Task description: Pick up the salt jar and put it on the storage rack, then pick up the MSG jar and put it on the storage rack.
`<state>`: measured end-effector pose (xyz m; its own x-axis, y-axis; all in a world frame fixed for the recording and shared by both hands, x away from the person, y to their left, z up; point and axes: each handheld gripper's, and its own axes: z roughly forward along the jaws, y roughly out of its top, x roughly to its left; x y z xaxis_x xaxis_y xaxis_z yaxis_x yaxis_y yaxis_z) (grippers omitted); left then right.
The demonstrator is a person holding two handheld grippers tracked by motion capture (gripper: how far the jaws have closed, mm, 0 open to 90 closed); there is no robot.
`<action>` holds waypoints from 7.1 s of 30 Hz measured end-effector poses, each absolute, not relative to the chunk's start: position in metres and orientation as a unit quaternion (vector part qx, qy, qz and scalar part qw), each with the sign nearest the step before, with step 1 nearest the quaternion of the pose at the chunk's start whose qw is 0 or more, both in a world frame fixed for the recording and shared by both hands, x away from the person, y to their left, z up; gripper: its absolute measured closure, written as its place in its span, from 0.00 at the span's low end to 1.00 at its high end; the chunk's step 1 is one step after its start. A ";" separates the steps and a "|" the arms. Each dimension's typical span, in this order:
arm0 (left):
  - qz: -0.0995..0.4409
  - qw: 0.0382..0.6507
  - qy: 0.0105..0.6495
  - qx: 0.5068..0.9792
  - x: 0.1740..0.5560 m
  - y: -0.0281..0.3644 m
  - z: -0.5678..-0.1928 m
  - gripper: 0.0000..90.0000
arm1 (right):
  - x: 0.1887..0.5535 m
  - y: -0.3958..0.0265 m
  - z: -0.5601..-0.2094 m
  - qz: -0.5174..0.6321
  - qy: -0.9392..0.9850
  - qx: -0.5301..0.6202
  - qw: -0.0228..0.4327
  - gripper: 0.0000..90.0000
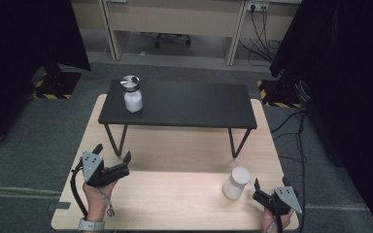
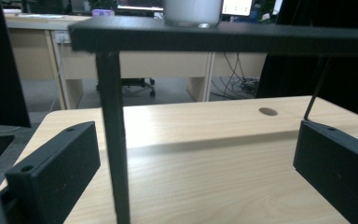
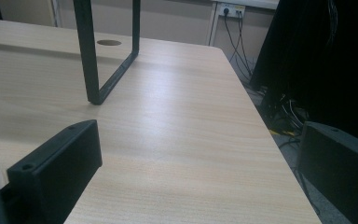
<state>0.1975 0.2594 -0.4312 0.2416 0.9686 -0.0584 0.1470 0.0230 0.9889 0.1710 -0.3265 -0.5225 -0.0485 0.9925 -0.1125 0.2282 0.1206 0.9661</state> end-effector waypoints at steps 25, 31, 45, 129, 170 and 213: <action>0.377 0.504 0.517 0.580 0.171 0.275 -0.479 0.00 | 0.171 -0.326 -0.522 0.413 0.599 0.510 0.459 0.00; 0.377 0.500 0.524 0.578 0.170 0.277 -0.487 0.00 | 0.171 -0.325 -0.522 0.411 0.600 0.510 0.460 0.00; 0.370 0.491 0.537 0.578 0.169 0.280 -0.501 0.00 | 0.172 -0.324 -0.522 0.407 0.602 0.509 0.461 0.00; 0.374 0.477 0.538 0.586 0.168 0.282 -0.510 0.00 | 0.127 -0.319 -0.512 0.512 0.591 0.463 0.418 0.00; 0.370 0.478 0.536 0.589 0.169 0.285 -0.511 0.00 | 0.148 -0.307 -0.506 0.566 0.602 0.411 0.386 0.01; 0.371 0.475 0.527 0.598 0.169 0.285 -0.511 0.00 | 0.170 -0.317 -0.503 0.589 0.619 0.397 0.336 0.37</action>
<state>0.1693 0.2855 -0.5108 0.1684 0.9840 -0.0576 0.2785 0.0086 0.9604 0.1704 -0.3169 -0.5030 -0.4594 0.8867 0.0514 0.0963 -0.0078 0.9953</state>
